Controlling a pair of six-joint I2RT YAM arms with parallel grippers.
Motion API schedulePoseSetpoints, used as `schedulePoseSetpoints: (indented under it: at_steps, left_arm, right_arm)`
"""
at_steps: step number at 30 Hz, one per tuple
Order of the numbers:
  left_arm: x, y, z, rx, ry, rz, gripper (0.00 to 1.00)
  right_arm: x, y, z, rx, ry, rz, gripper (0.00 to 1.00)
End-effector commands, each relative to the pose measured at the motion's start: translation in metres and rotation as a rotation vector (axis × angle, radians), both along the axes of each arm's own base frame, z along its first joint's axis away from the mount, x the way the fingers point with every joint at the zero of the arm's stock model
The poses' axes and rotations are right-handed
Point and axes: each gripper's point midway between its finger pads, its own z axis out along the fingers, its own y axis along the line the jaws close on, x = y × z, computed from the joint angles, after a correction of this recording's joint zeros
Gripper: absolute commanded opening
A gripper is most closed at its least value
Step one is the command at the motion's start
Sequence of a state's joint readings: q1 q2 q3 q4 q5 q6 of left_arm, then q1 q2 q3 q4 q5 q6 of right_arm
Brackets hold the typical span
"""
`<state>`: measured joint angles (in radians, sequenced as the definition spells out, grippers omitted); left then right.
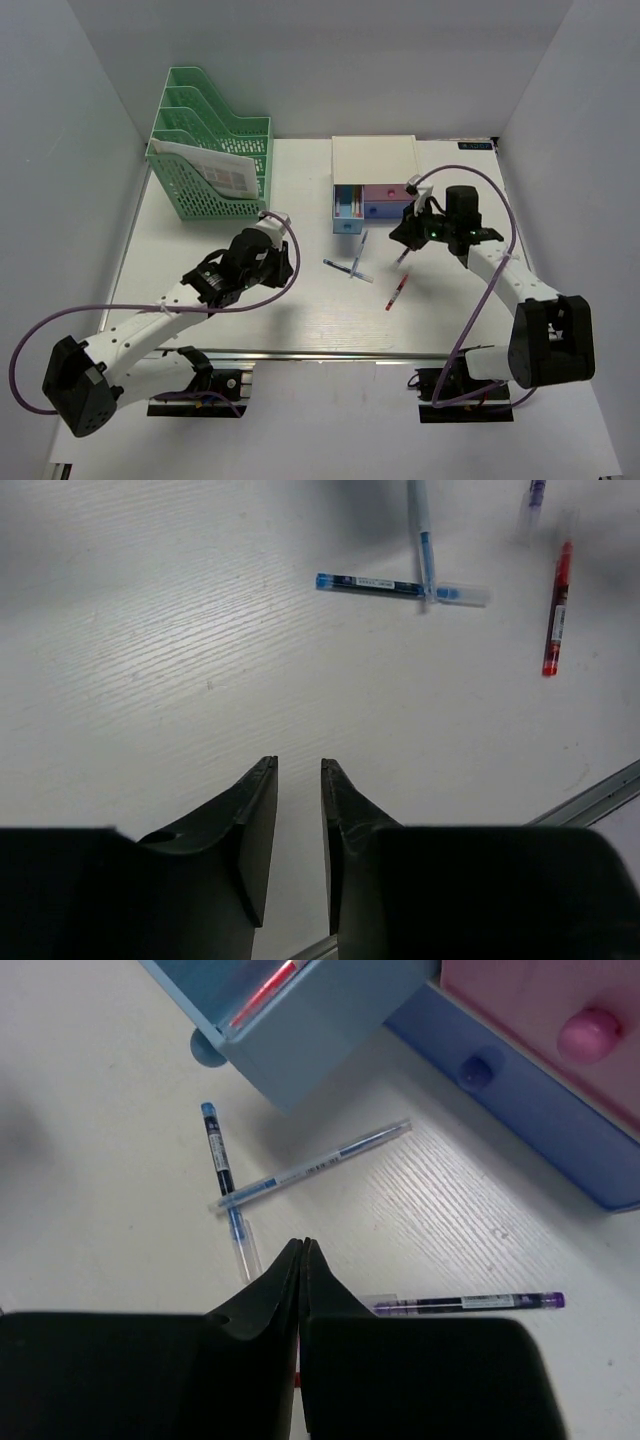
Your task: Organize the desk
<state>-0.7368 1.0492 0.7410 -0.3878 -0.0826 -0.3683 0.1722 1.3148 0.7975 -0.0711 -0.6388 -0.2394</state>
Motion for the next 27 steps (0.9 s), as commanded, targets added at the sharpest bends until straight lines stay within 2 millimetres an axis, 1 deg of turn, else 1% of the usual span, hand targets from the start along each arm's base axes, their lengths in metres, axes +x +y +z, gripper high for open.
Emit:
schedulePoseSetpoints:
  at_steps: [1,2,3,4,5,7,8,9,10,11,12,13,15,16,19,21,25,26,27]
  left_arm:
    - [0.004,0.014,0.025,0.003,-0.098,0.032,0.35]
    - [0.003,0.017,0.024,0.003,-0.104,0.044,0.38]
    - [0.002,0.023,0.028,-0.003,-0.125,0.062,0.46]
    - [-0.001,0.027,0.023,0.001,-0.118,0.071,0.48]
    - [-0.003,0.029,0.022,0.001,-0.119,0.078,0.5]
    - [-0.008,0.036,0.023,-0.002,-0.123,0.089,0.52]
    - [-0.01,0.04,0.019,0.005,-0.122,0.098,0.53]
    - [-0.011,0.044,0.02,0.009,-0.123,0.111,0.53]
    - [-0.011,0.043,0.025,-0.007,-0.139,0.115,0.54]
    - [-0.012,0.042,0.025,-0.012,-0.141,0.109,0.54]
    - [-0.009,0.043,0.028,-0.026,-0.152,0.117,0.54]
    - [-0.009,0.04,0.026,-0.026,-0.144,0.108,0.54]
    - [-0.006,0.042,0.025,-0.017,-0.14,0.118,0.54]
    - [-0.006,0.042,0.022,-0.003,-0.128,0.12,0.54]
    - [-0.005,0.043,0.022,0.004,-0.127,0.123,0.54]
    - [-0.005,0.044,0.025,-0.004,-0.142,0.126,0.54]
    - [-0.005,0.046,0.027,-0.005,-0.151,0.135,0.54]
    - [-0.005,0.046,0.027,-0.002,-0.151,0.135,0.55]
    - [-0.005,0.046,0.028,-0.004,-0.152,0.134,0.54]
  right_arm:
    - [-0.002,0.013,0.0,0.0,0.113,-0.053,0.0]
    - [-0.007,0.022,-0.006,-0.01,0.145,-0.05,0.0]
    - [-0.009,0.026,-0.008,-0.012,0.16,-0.055,0.0]
    - [-0.008,0.028,-0.007,-0.01,0.165,-0.067,0.0]
    - [-0.009,0.033,-0.007,-0.015,0.185,-0.104,0.0]
    - [-0.009,0.037,-0.007,-0.026,0.194,-0.167,0.0]
    - [-0.005,0.029,-0.009,-0.051,0.181,-0.236,0.0]
    - [-0.005,0.026,-0.011,-0.048,0.196,-0.282,0.01]
    - [-0.006,0.026,-0.013,-0.051,0.199,-0.299,0.18]
    - [-0.007,0.022,-0.018,-0.059,0.207,-0.328,0.28]
    - [-0.009,0.024,-0.019,-0.053,0.222,-0.333,0.36]
    - [-0.011,0.027,-0.021,-0.046,0.232,-0.325,0.4]
    - [-0.013,0.029,-0.029,-0.045,0.247,-0.329,0.42]
    - [-0.009,0.027,-0.033,-0.052,0.23,-0.364,0.42]
    - [-0.012,0.027,-0.046,-0.056,0.28,-0.415,0.42]
    - [-0.015,0.034,-0.053,-0.045,0.304,-0.401,0.42]
    - [-0.016,0.047,-0.057,-0.019,0.333,-0.399,0.42]
    - [-0.019,0.048,-0.061,-0.026,0.341,-0.394,0.42]
    - [-0.014,0.052,-0.056,-0.01,0.316,-0.396,0.43]
